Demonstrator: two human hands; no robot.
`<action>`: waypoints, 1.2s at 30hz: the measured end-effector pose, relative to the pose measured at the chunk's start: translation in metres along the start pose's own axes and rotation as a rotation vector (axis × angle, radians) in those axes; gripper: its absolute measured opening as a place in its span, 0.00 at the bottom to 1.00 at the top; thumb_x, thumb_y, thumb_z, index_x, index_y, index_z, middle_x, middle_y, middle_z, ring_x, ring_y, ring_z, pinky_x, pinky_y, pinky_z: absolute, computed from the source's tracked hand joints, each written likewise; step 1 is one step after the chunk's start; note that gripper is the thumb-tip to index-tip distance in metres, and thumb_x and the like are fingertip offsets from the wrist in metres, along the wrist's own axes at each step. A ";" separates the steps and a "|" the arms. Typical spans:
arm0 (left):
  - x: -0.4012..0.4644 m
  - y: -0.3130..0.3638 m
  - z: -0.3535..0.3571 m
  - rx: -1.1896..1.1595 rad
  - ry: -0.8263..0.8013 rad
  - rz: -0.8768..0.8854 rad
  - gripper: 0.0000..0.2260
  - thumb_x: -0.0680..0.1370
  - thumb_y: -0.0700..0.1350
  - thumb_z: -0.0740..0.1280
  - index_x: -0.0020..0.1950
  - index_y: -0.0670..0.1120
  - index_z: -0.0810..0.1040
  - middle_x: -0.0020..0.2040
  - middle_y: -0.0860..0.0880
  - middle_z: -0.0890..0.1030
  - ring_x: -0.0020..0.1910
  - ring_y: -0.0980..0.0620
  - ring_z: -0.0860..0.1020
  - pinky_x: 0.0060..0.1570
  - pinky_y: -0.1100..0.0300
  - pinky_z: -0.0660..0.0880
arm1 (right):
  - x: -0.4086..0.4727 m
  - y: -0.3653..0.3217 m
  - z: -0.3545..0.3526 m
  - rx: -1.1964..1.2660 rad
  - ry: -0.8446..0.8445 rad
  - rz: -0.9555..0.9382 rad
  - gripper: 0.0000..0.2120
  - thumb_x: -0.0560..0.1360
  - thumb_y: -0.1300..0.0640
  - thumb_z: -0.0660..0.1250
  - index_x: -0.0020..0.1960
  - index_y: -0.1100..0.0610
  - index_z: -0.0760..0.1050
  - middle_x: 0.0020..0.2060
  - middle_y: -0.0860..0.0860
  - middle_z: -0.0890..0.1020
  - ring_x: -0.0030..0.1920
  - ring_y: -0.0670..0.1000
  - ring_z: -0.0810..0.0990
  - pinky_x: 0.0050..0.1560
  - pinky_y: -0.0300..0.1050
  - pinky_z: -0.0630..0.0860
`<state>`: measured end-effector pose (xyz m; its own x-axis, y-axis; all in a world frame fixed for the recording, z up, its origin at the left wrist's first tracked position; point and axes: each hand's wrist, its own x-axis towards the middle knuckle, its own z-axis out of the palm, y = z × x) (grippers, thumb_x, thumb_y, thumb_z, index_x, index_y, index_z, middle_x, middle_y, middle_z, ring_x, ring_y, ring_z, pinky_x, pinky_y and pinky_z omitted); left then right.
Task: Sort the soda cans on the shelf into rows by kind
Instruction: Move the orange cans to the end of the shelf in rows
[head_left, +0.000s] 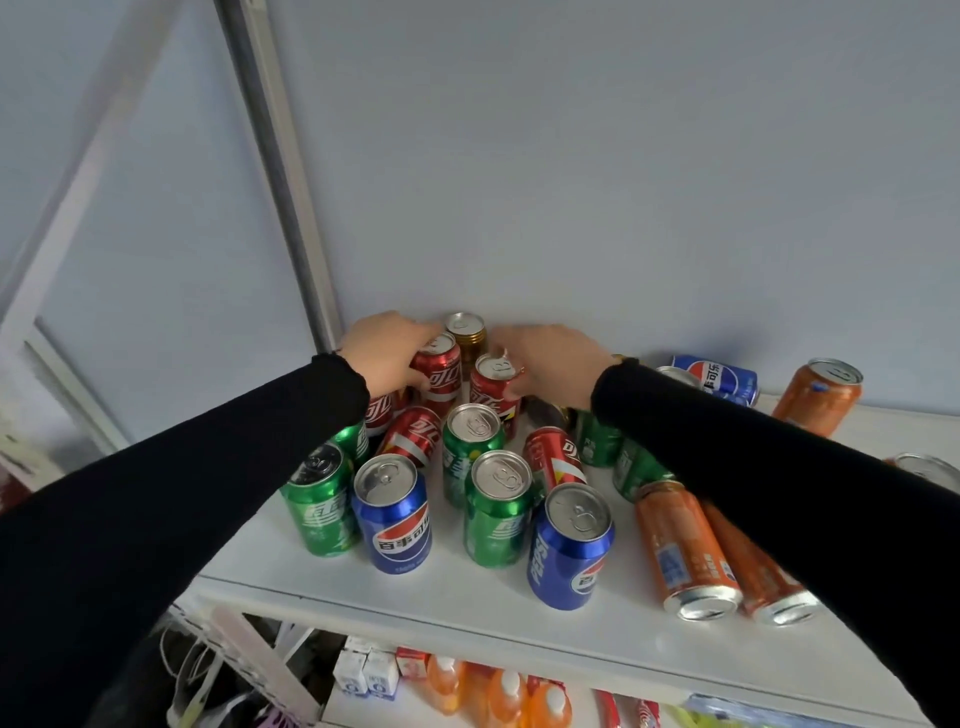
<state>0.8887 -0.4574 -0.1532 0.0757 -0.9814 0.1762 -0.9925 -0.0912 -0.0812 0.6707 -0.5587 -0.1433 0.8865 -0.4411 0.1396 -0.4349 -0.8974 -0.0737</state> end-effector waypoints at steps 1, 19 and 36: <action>-0.005 0.001 -0.006 -0.033 -0.007 0.005 0.26 0.73 0.53 0.75 0.67 0.49 0.70 0.56 0.47 0.82 0.52 0.45 0.79 0.45 0.52 0.76 | -0.006 0.006 -0.008 0.066 -0.033 0.034 0.19 0.73 0.52 0.74 0.60 0.51 0.72 0.50 0.49 0.81 0.50 0.53 0.80 0.50 0.51 0.77; -0.003 0.031 -0.011 0.063 -0.742 -0.040 0.42 0.67 0.60 0.78 0.77 0.50 0.66 0.70 0.49 0.74 0.65 0.48 0.74 0.61 0.56 0.73 | -0.020 0.008 -0.004 -0.432 -0.784 0.036 0.44 0.65 0.23 0.65 0.70 0.52 0.73 0.58 0.49 0.78 0.64 0.56 0.71 0.69 0.58 0.66; -0.064 0.017 -0.009 -0.006 -0.012 0.052 0.19 0.71 0.51 0.76 0.57 0.51 0.75 0.50 0.55 0.75 0.48 0.53 0.74 0.44 0.51 0.76 | -0.072 0.018 0.017 -0.335 0.166 -0.187 0.21 0.71 0.46 0.75 0.59 0.51 0.73 0.50 0.49 0.77 0.45 0.52 0.77 0.57 0.51 0.67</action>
<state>0.8663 -0.3949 -0.1565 0.0253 -0.9868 0.1596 -0.9957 -0.0391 -0.0838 0.6013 -0.5431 -0.1717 0.9296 -0.2406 0.2793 -0.3205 -0.9019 0.2896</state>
